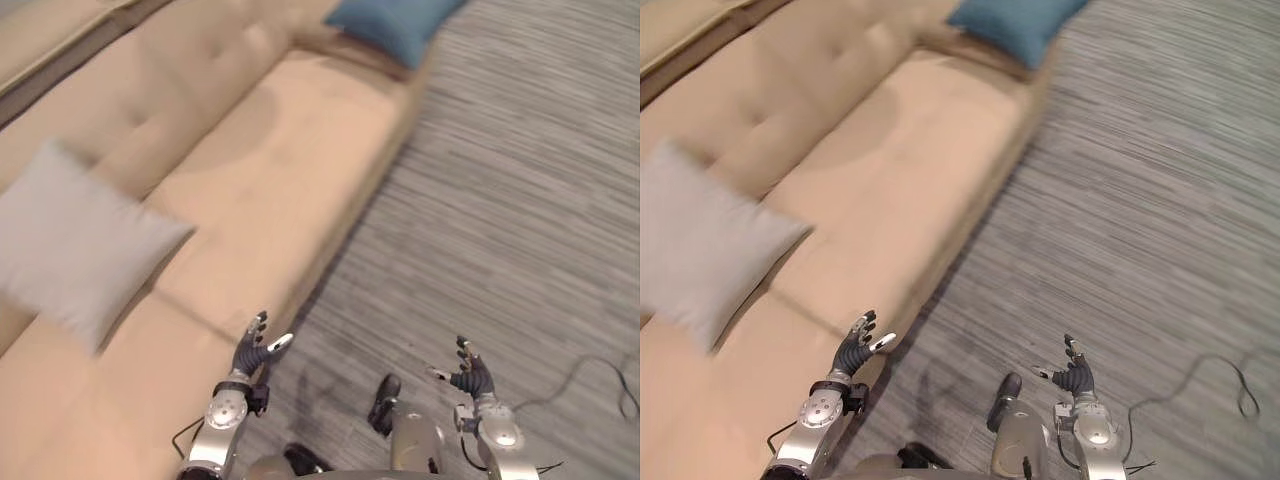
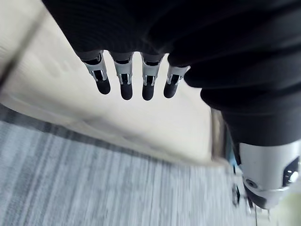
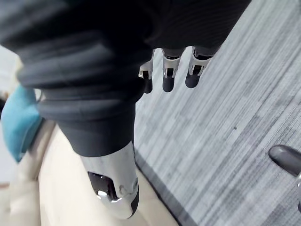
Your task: Pick up cushions and gather them together orderly.
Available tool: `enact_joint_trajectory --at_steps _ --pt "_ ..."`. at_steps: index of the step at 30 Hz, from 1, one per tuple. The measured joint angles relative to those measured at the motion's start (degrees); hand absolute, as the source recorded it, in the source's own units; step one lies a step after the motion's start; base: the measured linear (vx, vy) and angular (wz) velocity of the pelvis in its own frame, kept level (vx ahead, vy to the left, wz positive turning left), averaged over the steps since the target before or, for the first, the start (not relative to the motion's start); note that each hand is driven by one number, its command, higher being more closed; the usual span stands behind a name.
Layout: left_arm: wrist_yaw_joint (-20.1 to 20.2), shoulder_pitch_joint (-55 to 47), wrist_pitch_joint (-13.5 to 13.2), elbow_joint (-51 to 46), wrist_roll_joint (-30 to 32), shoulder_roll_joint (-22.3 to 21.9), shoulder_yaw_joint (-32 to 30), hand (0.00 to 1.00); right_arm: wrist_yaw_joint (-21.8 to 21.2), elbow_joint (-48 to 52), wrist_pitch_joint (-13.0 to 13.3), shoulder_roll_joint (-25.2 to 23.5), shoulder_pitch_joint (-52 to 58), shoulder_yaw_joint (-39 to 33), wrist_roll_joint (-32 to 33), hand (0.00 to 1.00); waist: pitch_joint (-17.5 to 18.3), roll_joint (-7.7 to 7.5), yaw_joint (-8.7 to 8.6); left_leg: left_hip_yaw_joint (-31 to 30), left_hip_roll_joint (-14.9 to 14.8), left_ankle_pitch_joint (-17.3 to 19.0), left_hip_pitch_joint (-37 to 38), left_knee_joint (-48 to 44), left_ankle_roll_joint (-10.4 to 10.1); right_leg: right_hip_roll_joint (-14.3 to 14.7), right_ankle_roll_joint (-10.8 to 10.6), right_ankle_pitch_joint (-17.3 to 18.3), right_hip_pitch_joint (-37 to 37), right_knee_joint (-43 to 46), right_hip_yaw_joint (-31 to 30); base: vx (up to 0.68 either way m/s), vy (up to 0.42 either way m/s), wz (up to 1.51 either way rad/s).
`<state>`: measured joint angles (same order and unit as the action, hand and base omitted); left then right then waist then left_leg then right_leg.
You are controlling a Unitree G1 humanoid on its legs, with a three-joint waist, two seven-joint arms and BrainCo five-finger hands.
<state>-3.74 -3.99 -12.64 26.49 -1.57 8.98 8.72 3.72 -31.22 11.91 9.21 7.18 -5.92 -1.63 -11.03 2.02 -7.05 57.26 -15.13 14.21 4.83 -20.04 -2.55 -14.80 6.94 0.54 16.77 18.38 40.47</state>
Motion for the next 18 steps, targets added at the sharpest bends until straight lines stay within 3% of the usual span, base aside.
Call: enact_joint_trajectory --at_steps 1,2,3,4,5,6,7,8,10,11,13,14,15,16,17,18 --pt "0.16 0.66 0.15 0.03 0.03 -0.49 0.93 0.00 0.12 0.01 0.00 0.34 -0.62 -0.12 0.01 0.00 0.30 0.74 -0.01 1.41 -0.74 0.58 2.10 -1.27 -0.98 1.61 -2.74 2.06 1.50 1.84 -4.03 0.27 -0.190 -1.83" --pt "0.58 1.56 0.28 0.11 0.03 -1.09 1.29 0.00 0.14 0.00 -0.02 0.78 -0.63 -0.10 0.01 0.00 0.45 2.07 -0.15 1.51 -3.67 1.41 2.85 -6.13 -2.32 3.52 -2.76 4.34 2.30 4.41 -7.05 0.30 -0.174 -2.01" --pt "1.00 2.07 0.29 0.12 0.03 -1.74 1.77 0.00 0.12 -0.06 -0.14 0.81 -0.36 0.08 0.01 0.00 0.63 2.65 -0.07 0.72 -7.08 1.07 3.32 -13.08 -1.78 5.09 -2.84 6.29 2.58 6.25 -9.74 0.41 -0.194 -1.76" --pt "1.18 2.11 0.29 0.42 0.03 -2.37 2.24 0.00 0.19 -0.09 -0.37 0.79 -0.46 0.44 -0.01 0.00 1.03 3.38 0.24 -2.85 -11.29 -2.04 2.32 -22.35 3.36 7.33 -2.28 8.24 2.04 7.06 -12.75 0.29 -0.118 -1.51" --pt "1.31 1.97 0.27 0.82 0.04 -2.68 2.59 0.00 0.35 -0.12 -0.65 0.80 -0.50 1.02 -0.01 0.00 0.95 3.66 0.40 -6.27 -12.93 -5.31 1.23 -27.15 7.08 8.46 -1.89 9.00 1.07 6.82 -14.59 0.41 -0.110 -1.76" --pt "1.33 1.55 0.33 1.88 0.02 -3.69 3.21 0.00 1.22 -0.17 -1.04 0.81 -0.74 2.84 -0.02 0.00 0.50 3.49 0.90 -18.00 -12.49 -4.05 -3.72 -34.88 4.50 10.36 -1.72 9.69 -1.07 5.77 -18.50 0.32 -0.007 -1.62" --pt "1.09 1.48 0.37 2.53 -0.03 -4.34 3.68 0.00 1.80 -0.63 -1.08 0.99 -0.77 3.70 -0.02 0.00 0.59 3.62 1.70 -27.39 -9.18 -1.09 -8.68 -38.11 0.73 10.65 -1.87 10.26 -2.93 5.13 -21.33 0.39 -0.001 -1.51" --pt "1.03 1.12 0.36 2.54 -0.03 -4.47 3.82 0.00 2.02 -1.19 -1.09 1.02 -0.82 4.16 -0.03 0.00 0.20 2.89 2.16 -30.93 -7.10 -0.07 -10.86 -38.36 0.11 10.55 -1.95 10.47 -4.06 4.87 -22.51 0.26 0.027 -1.06" --pt "0.36 -0.48 0.31 2.50 -0.23 -4.30 4.22 0.00 2.49 -1.80 -1.30 0.61 -0.42 4.89 -0.04 0.00 -0.29 2.17 3.84 -40.03 -0.39 1.08 -18.23 -33.54 1.25 10.54 -3.29 11.40 -8.32 2.48 -26.34 0.40 0.111 -0.94" --pt "-0.48 -1.48 0.30 2.24 -0.58 -4.24 4.01 0.00 2.66 -1.85 -1.26 1.00 -0.91 5.23 -0.04 0.00 -0.38 2.07 5.26 -46.44 5.03 0.64 -22.62 -23.93 0.46 10.35 -3.74 11.52 -10.86 -0.09 -28.34 0.44 0.174 -0.85" --pt "-1.18 -2.49 0.32 2.23 -0.58 -4.10 3.87 0.00 2.76 -2.82 -1.18 1.35 -2.15 5.72 -0.06 0.00 -0.37 2.31 6.90 -49.79 8.89 -1.65 -24.55 -11.03 -2.63 10.21 -5.19 11.94 -12.74 -2.15 -29.38 0.35 0.221 -0.65" --pt "-1.56 -2.90 0.40 2.36 -0.57 -4.29 3.36 0.00 2.91 -4.15 -1.18 1.34 -3.20 6.04 -0.04 0.00 -0.20 2.91 8.10 -50.01 9.60 -4.75 -24.89 -0.53 -4.57 11.02 -6.39 12.65 -14.66 -3.33 -30.33 0.39 0.253 -0.57" --pt "-1.63 -3.03 0.43 2.41 -0.58 -4.32 2.76 0.00 3.14 -4.67 -1.23 1.11 -3.68 6.15 -0.03 0.00 -0.24 2.99 8.84 -50.07 9.71 -9.69 -24.57 0.73 -2.82 11.49 -7.25 13.18 -15.59 -3.64 -31.36 0.47 0.228 -0.76" --pt "-1.86 -3.53 0.50 2.40 -0.62 -4.27 0.97 0.00 3.55 -5.62 -1.23 -0.14 -4.91 6.66 -0.02 0.00 0.59 1.34 10.15 -48.77 10.89 -10.77 -23.37 0.65 1.00 10.96 -8.48 14.02 -16.55 -4.29 -33.79 0.41 0.160 -0.47" --pt "-1.98 -3.73 0.50 2.17 -0.65 -4.22 0.00 0.00 3.61 -5.48 -1.06 -0.41 -5.29 6.71 -0.01 0.00 1.07 0.35 9.96 -48.92 11.92 -9.22 -24.23 -0.73 1.62 10.16 -9.11 14.42 -16.54 -4.49 -34.22 0.54 0.189 -0.25" --pt "-2.35 -3.60 0.67 2.17 -0.72 -4.15 -1.70 0.00 3.78 -5.81 -0.99 -0.19 -5.82 6.37 0.00 0.00 1.39 -0.95 9.50 -48.45 12.78 -5.83 -25.31 -3.94 3.89 8.48 -11.58 15.73 -16.06 -1.50 -34.58 0.54 0.216 0.05"
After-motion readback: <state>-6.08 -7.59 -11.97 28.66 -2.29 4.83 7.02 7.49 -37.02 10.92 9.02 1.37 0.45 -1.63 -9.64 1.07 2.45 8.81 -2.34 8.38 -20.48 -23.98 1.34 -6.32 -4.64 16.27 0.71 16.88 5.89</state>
